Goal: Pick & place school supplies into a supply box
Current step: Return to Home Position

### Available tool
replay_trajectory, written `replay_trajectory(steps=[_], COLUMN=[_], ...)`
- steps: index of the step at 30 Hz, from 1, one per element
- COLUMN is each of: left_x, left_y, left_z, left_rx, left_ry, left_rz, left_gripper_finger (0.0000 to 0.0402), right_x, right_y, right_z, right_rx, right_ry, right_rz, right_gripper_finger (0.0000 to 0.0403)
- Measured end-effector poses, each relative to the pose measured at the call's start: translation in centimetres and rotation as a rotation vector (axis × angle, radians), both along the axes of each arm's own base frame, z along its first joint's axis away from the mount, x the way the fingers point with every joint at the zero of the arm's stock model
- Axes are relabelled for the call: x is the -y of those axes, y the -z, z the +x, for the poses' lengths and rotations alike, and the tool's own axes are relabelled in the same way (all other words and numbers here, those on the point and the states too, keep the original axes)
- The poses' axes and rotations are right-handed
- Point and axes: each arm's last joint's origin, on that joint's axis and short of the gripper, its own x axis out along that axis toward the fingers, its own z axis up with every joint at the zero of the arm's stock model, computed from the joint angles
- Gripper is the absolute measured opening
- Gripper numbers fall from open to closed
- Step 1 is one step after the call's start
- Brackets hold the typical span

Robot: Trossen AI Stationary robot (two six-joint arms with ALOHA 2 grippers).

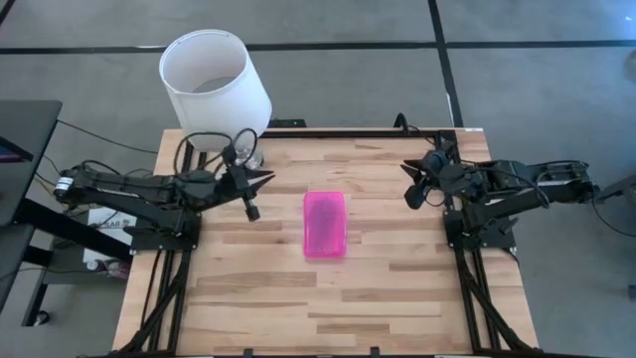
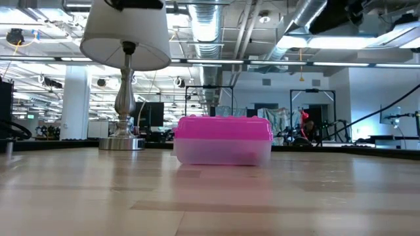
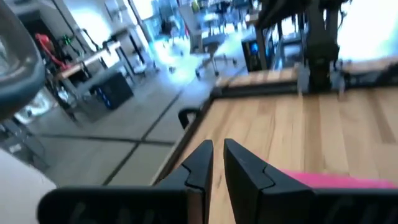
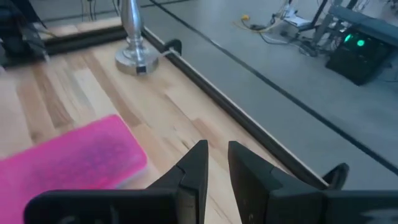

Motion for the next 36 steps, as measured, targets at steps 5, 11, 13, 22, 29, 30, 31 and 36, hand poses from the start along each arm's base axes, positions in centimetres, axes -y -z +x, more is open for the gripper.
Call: replay_trajectory(steps=[5, 11, 13, 22, 29, 30, 31, 36], left_x=[0.0, -0.6, -1.1, -3.2, -2.9, -2.9, -2.9, -2.8], left_y=[-1.3, -1.4, -1.1, 2.8, 5.7, 6.0, 6.5, 7.8], left_z=[-0.2, -1.6, -2.2, -5.0, -6.1, -6.3, -6.4, -7.3], left_rx=[0.050, 0.088, 0.098, 0.169, 0.270, 0.274, 0.276, 0.297], left_ry=[0.012, 0.231, 0.306, 0.257, 0.326, 0.321, 0.313, 0.299], left_rz=[0.029, -0.032, -0.045, -0.157, -0.204, -0.217, -0.232, -0.269], left_gripper_finger=[0.0034, 0.0034, 0.0034, 0.0034, 0.0034, 0.0034, 0.0034, 0.0034], right_x=[-0.7, -1.0, -0.8, -0.3, -0.7, -0.7, -0.7, -0.9], right_y=[-0.1, -1.1, -1.1, 2.4, 6.5, 7.0, 7.4, 8.9], right_z=[0.0, -2.1, -3.0, -7.2, -7.5, -7.5, -7.4, -7.2], right_rx=[0.004, 0.094, 0.144, 0.511, 0.631, 0.642, 0.649, 0.685], right_ry=[-0.128, -0.267, -0.271, -0.342, -0.446, -0.454, -0.457, -0.474], right_rz=[0.050, 0.154, 0.153, 0.112, 0.136, 0.142, 0.151, 0.166], right_gripper_finger=[0.0058, 0.0058, 0.0058, 0.0058, 0.0058, 0.0058, 0.0058, 0.0058])
